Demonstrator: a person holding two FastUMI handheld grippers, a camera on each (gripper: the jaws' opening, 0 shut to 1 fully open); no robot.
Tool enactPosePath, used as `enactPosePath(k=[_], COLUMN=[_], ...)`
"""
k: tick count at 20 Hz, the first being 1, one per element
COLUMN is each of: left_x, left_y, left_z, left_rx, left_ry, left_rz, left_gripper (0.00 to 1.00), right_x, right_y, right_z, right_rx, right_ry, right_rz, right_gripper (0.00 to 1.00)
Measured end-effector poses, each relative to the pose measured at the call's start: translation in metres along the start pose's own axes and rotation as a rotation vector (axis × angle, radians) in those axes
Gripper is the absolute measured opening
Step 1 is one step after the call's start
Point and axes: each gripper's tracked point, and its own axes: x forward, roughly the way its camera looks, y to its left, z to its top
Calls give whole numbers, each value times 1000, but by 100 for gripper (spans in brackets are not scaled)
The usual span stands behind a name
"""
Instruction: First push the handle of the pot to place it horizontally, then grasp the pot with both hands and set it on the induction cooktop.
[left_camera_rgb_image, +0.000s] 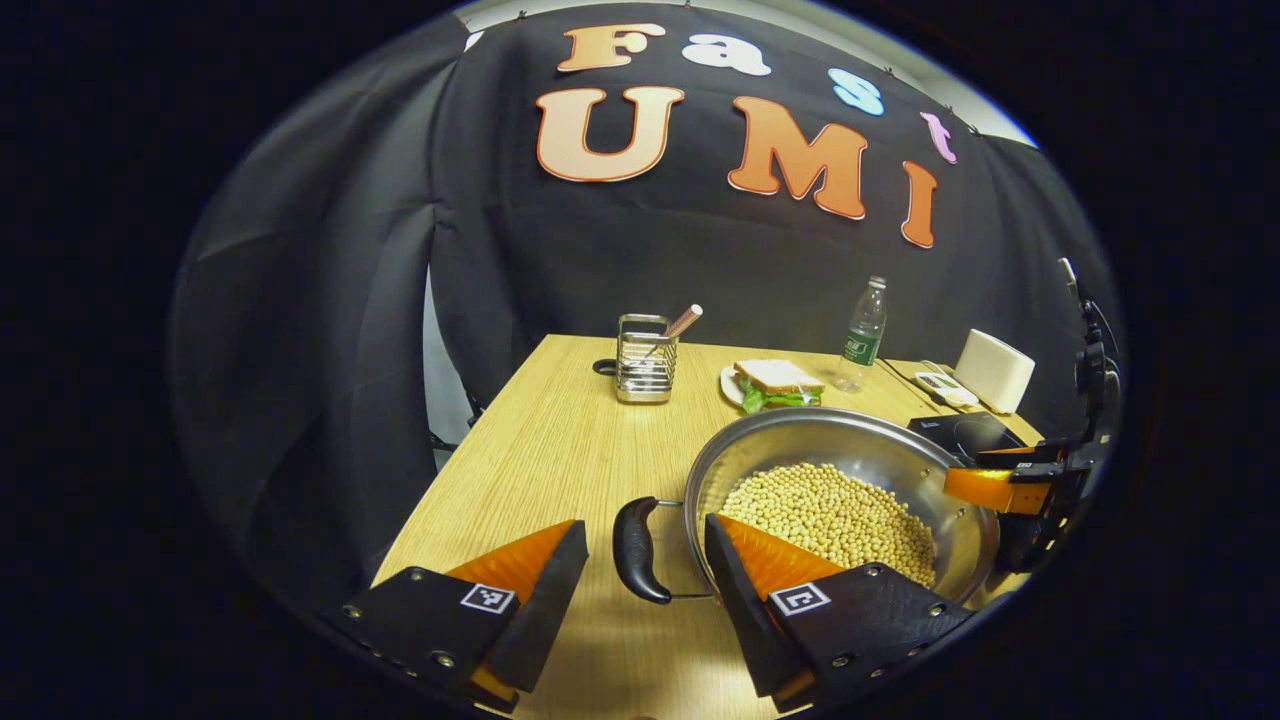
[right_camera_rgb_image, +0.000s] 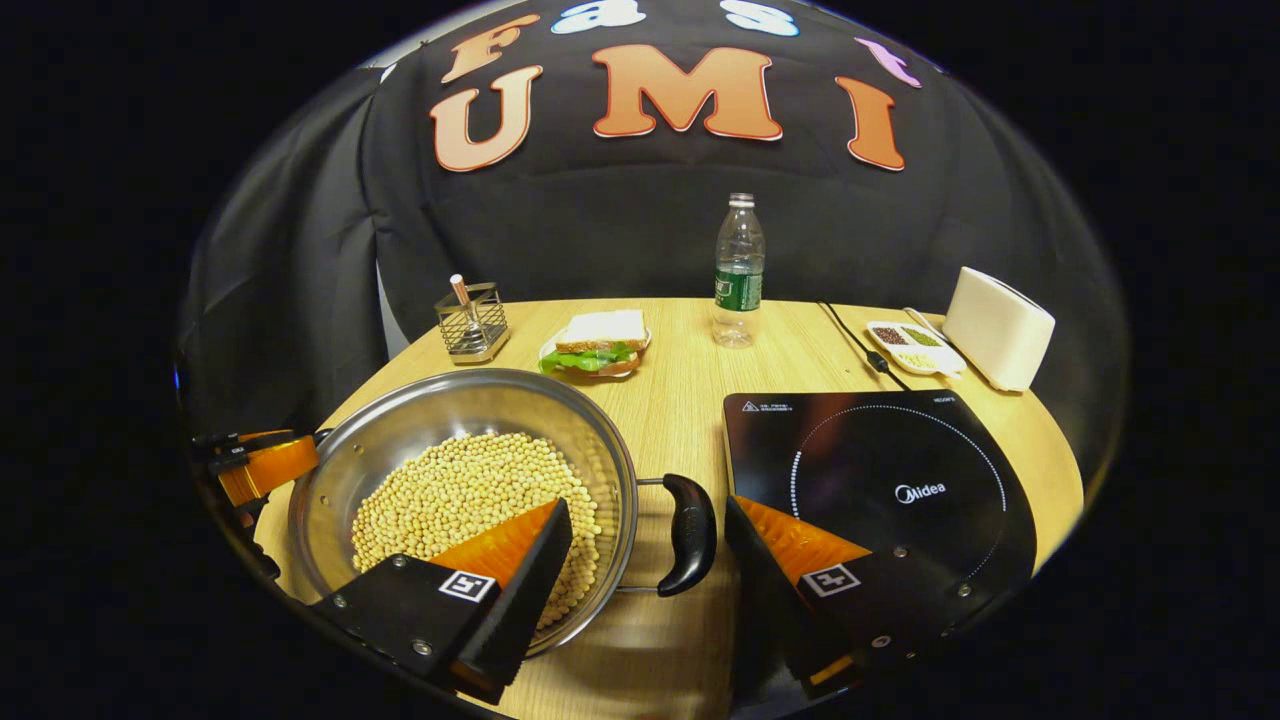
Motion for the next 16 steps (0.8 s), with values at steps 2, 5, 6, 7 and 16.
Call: enactPosePath(k=[2, 5, 6, 7, 16], left_x=[5, 12, 14, 17, 22], left_y=[-2, -4, -5, -6, -11], left_z=[-6, -12, -13, -15, -23], left_rx=[-8, -5, -4, -5, -122], left_ry=[23, 50, 57, 62, 81], left_rz=[-21, -36, -40, -43, -41], left_gripper=[77, 77, 78, 78, 58], right_x=[3, 7, 9, 10, 18], right_y=[1, 4, 4, 3, -8], right_z=[-3, -6, -6, -6, -9], right_rx=[12, 17, 14, 10, 23], right_ry=[14, 29, 27, 27, 36], right_rz=[4, 8, 2, -4, -41], right_gripper=[96, 96, 96, 95, 63])
